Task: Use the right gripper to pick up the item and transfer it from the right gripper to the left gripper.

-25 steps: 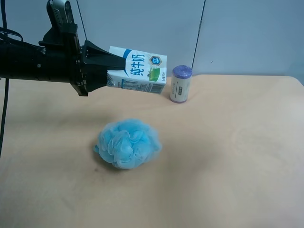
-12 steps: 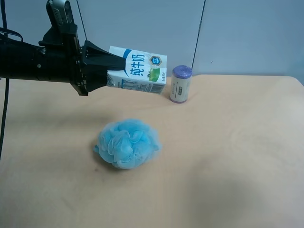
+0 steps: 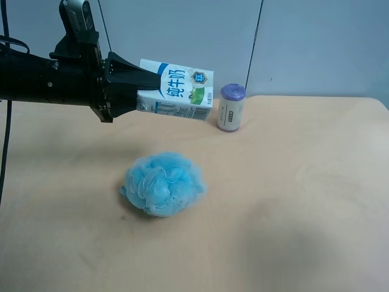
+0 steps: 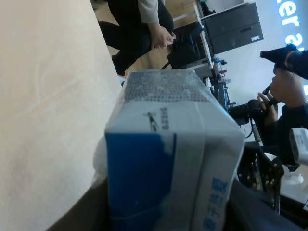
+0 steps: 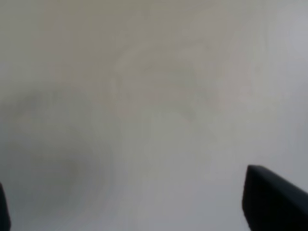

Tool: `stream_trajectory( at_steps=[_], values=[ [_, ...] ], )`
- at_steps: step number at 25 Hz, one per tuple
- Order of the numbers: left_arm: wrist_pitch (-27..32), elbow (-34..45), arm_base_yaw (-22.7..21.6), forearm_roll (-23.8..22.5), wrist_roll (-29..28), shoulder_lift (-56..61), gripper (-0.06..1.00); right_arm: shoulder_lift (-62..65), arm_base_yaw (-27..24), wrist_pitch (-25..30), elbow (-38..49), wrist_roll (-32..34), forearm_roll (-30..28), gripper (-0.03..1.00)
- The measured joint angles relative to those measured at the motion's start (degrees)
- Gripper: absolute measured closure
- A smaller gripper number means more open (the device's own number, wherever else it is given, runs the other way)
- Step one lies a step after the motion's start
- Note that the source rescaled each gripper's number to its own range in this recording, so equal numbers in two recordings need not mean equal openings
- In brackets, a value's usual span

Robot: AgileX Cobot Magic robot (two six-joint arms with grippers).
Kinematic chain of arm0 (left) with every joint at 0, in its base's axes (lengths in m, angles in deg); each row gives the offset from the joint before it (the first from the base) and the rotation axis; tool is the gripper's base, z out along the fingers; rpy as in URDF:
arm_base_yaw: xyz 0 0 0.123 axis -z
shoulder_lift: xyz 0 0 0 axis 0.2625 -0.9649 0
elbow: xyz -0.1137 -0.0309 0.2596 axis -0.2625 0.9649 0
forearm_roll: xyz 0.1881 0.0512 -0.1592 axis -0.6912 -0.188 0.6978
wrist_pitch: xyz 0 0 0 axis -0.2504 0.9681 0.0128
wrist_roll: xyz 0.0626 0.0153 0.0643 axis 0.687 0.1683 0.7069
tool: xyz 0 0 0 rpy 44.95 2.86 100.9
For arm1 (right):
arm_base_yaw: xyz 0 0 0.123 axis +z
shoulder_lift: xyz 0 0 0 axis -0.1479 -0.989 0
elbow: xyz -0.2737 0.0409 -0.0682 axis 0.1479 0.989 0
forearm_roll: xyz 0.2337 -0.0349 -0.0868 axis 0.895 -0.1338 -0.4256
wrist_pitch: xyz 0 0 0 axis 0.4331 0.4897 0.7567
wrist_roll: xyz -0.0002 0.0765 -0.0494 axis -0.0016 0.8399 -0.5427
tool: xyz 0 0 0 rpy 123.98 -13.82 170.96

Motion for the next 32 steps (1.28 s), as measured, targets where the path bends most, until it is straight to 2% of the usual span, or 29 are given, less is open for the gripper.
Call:
stream_trajectory(
  at_steps=[10, 14, 16, 20, 27, 29, 32],
  values=[
    [0.0, 0.0, 0.0, 0.0, 0.1, 0.0, 0.93, 2.6, 0.4, -2.2, 1.1, -1.3, 2.9, 0.09],
    [0.0, 0.0, 0.0, 0.0, 0.1, 0.0, 0.93, 9.3, -5.8, -2.2, 1.1, -1.3, 2.9, 0.09],
    [0.0, 0.0, 0.0, 0.0, 0.1, 0.0, 0.93, 9.6, -9.6, -2.2, 1.1, -1.3, 2.8, 0.09],
    [0.0, 0.0, 0.0, 0.0, 0.2, 0.0, 0.93, 9.6, -13.8, -2.2, 1.1, -1.3, 2.8, 0.09],
    [0.0, -0.1, 0.0, -0.1, 1.1, 0.0, 0.93, 9.6, -14.9, -2.2, 1.1, -1.3, 2.8, 0.09],
    [0.0, -1.3, 0.0, -1.5, 1.1, 0.0, 0.93, 9.6, -14.9, -2.2, 1.1, -1.3, 2.8, 0.09],
    [0.2, -5.8, 0.0, -7.3, -1.1, 0.0, 0.93, 9.6, -14.9, -2.2, 1.1, -1.3, 2.8, 0.09]
  ],
)
